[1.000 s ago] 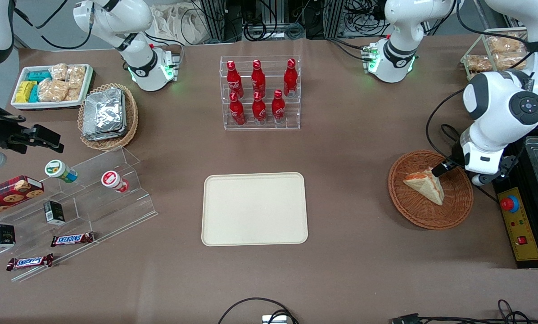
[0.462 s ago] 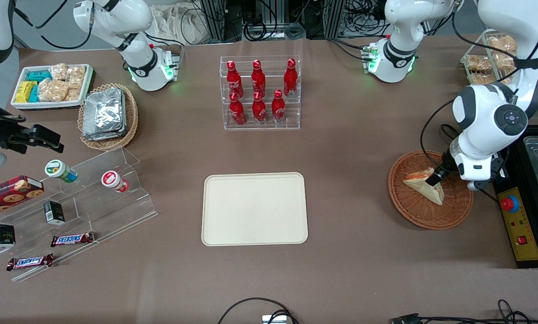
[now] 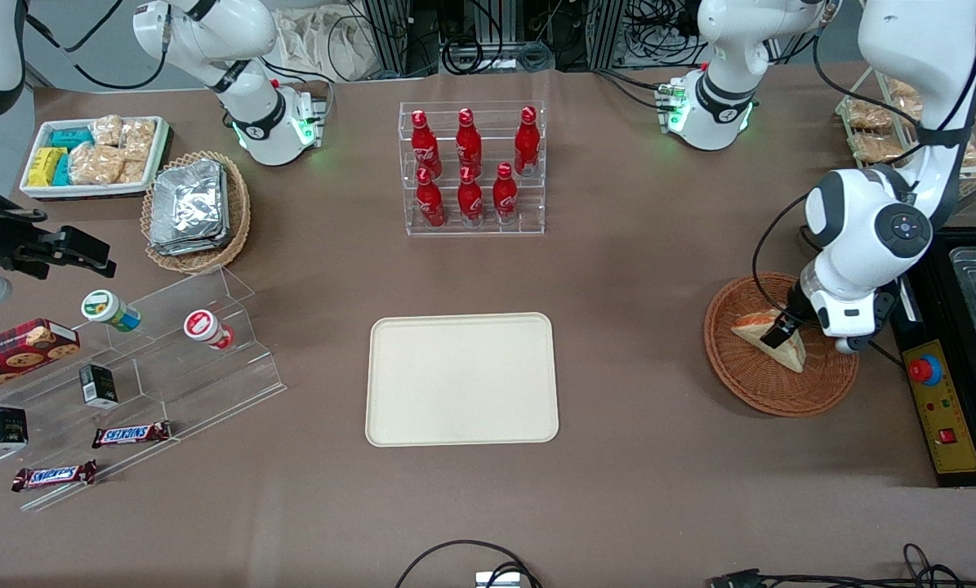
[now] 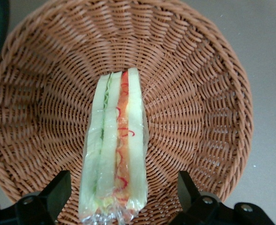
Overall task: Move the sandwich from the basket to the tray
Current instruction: 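Close the left gripper on the sandwich's wrapped edge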
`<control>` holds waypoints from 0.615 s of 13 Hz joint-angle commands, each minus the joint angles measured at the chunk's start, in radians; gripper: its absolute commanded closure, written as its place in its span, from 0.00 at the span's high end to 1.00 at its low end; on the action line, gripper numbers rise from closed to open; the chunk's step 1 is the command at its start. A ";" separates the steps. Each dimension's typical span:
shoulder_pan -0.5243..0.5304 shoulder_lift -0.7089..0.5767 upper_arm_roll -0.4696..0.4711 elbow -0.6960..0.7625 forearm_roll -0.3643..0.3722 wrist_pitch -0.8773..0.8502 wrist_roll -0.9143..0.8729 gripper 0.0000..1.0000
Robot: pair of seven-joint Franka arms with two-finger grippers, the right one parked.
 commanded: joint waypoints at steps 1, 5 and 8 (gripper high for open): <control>-0.002 0.015 0.001 -0.045 -0.002 0.084 -0.020 1.00; -0.001 0.032 0.001 -0.045 0.007 0.095 -0.018 0.96; 0.005 0.032 0.003 -0.044 0.007 0.100 -0.018 0.63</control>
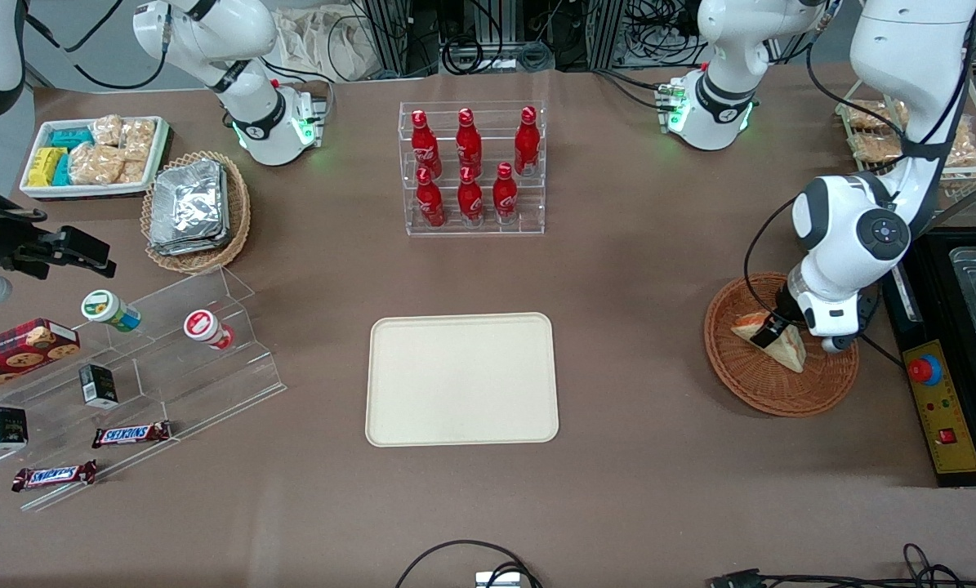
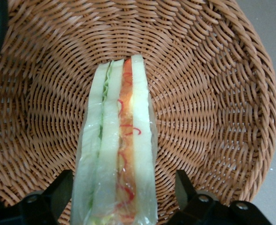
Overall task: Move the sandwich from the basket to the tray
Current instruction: 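Close the left gripper on the sandwich's wrapped edge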
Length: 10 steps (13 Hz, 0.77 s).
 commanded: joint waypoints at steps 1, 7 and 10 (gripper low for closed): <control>0.005 -0.003 0.002 -0.007 0.007 0.022 -0.005 0.47; 0.000 -0.041 0.002 -0.006 0.015 -0.021 0.112 0.17; -0.006 -0.101 -0.004 0.003 0.015 -0.104 0.291 0.17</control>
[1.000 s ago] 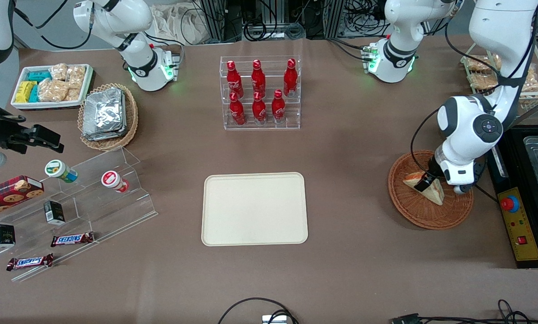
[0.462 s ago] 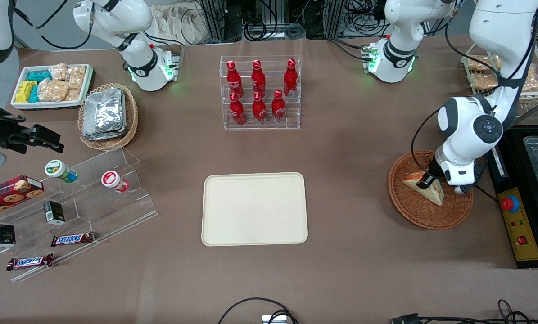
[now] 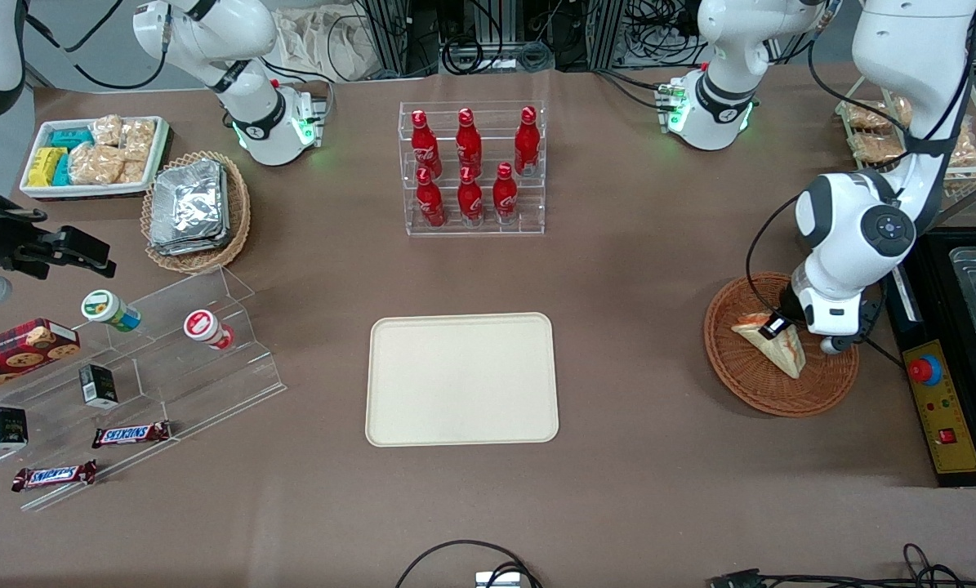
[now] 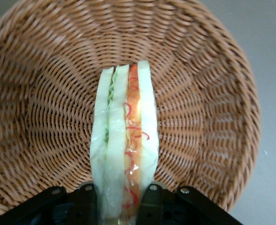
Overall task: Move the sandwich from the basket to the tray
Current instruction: 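Close the left gripper on the sandwich's wrapped edge, then lift the sandwich upright out of the basket with the left gripper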
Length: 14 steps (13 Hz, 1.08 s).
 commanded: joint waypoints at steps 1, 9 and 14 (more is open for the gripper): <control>-0.004 -0.080 -0.002 0.000 0.008 -0.089 0.198 0.17; -0.006 -0.080 -0.053 0.155 0.006 -0.261 0.736 0.17; -0.013 -0.078 -0.098 0.276 0.005 -0.326 0.766 0.17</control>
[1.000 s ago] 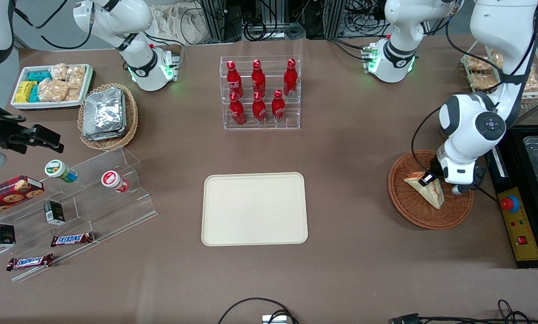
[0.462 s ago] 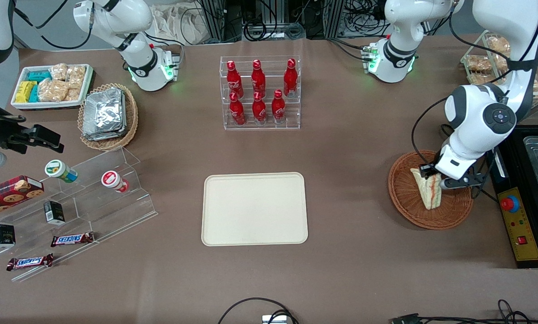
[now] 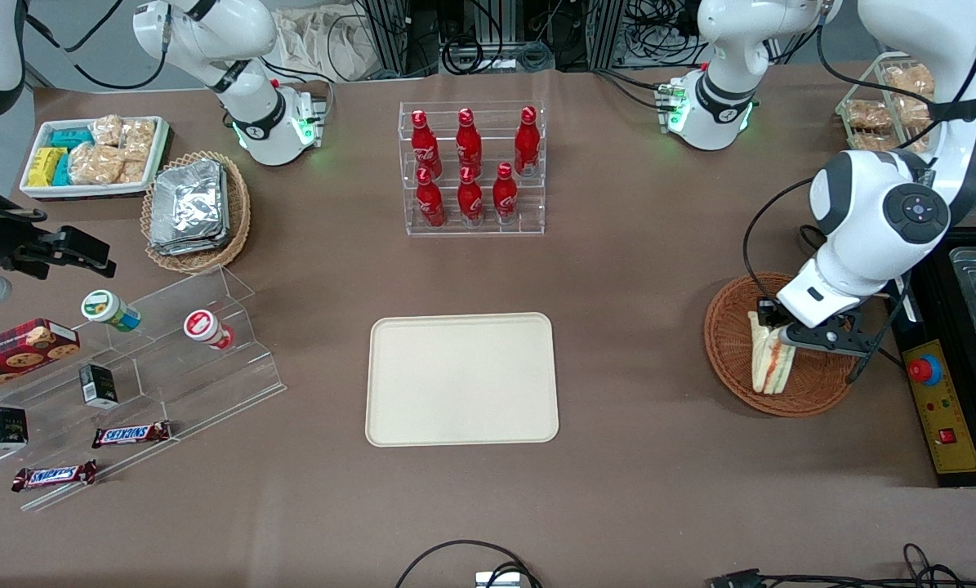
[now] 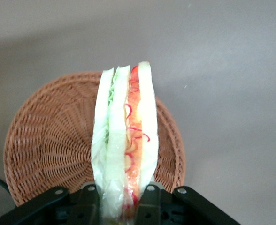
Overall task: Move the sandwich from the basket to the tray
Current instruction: 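Lift the sandwich upright out of the basket with the left gripper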
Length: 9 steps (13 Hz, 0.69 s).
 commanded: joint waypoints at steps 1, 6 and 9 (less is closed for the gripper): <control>-0.006 0.010 -0.007 0.135 0.002 -0.144 0.013 0.17; -0.067 0.045 -0.013 0.369 -0.015 -0.341 -0.063 0.18; -0.138 0.108 -0.011 0.499 -0.012 -0.428 -0.148 0.18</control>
